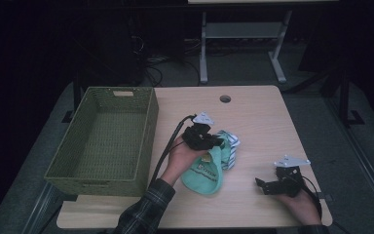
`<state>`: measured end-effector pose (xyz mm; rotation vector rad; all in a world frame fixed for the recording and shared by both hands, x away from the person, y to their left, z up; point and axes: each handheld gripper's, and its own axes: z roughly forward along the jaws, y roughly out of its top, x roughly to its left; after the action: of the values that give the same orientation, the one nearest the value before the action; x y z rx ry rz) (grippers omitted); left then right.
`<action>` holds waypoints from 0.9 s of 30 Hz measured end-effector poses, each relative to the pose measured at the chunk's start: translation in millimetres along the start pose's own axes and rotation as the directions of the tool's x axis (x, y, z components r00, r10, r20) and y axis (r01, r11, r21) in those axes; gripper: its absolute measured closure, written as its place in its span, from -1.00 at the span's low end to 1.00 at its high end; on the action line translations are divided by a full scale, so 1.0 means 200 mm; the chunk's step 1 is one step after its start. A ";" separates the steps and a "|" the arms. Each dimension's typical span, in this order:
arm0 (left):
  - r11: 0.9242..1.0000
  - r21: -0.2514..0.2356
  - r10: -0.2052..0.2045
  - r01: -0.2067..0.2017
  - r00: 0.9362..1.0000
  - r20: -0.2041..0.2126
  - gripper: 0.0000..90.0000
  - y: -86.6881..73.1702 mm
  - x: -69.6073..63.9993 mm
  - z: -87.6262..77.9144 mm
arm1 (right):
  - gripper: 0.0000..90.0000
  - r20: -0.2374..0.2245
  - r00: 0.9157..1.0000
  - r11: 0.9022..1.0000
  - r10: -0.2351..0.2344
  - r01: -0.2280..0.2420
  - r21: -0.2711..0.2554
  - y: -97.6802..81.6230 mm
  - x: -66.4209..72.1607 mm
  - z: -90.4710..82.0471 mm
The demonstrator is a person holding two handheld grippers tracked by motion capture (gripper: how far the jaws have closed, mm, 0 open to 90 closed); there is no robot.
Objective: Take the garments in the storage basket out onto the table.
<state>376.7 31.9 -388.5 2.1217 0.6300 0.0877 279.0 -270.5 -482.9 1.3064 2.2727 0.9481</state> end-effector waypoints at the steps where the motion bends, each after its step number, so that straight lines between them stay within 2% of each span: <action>1: 1.000 0.008 0.005 -0.005 1.000 -0.001 0.81 -0.01 0.00 0.01 | -0.98 0.000 1.000 1.000 0.000 0.000 0.000 0.00 0.00 0.00; 4: 1.000 0.025 0.004 -0.004 1.000 -0.010 0.81 -0.05 0.01 0.07 | -0.98 0.000 1.000 1.000 0.000 0.000 0.000 0.00 0.00 0.00; 11: 0.998 0.055 -0.001 0.002 1.000 -0.017 0.81 -0.12 0.03 0.13 | -0.98 0.000 1.000 1.000 0.000 0.000 0.000 0.00 0.00 0.00; 13: 0.998 0.059 -0.013 0.014 1.000 -0.016 0.81 -0.14 0.03 0.15 | -0.98 0.000 1.000 1.000 0.000 0.000 0.000 0.00 0.00 0.00; 18: 0.996 0.094 -0.004 0.007 1.000 -0.029 0.81 -0.18 0.04 0.19 | -0.98 0.000 1.000 1.000 0.000 0.000 0.000 0.00 0.00 0.00; 21: 0.993 0.113 -0.017 0.021 0.999 -0.032 0.80 -0.22 0.06 0.22 | -0.98 0.000 1.000 1.000 0.000 0.000 0.000 0.00 0.00 0.00; 27: 0.993 0.111 -0.032 0.035 0.999 -0.029 0.71 -0.23 0.07 0.22 | -0.98 0.000 1.000 1.000 0.000 0.000 0.000 0.00 0.00 0.00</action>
<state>381.9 27.0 -453.5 2.2199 0.7014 0.0640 279.0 -270.5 -482.9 1.3060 2.2729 0.9479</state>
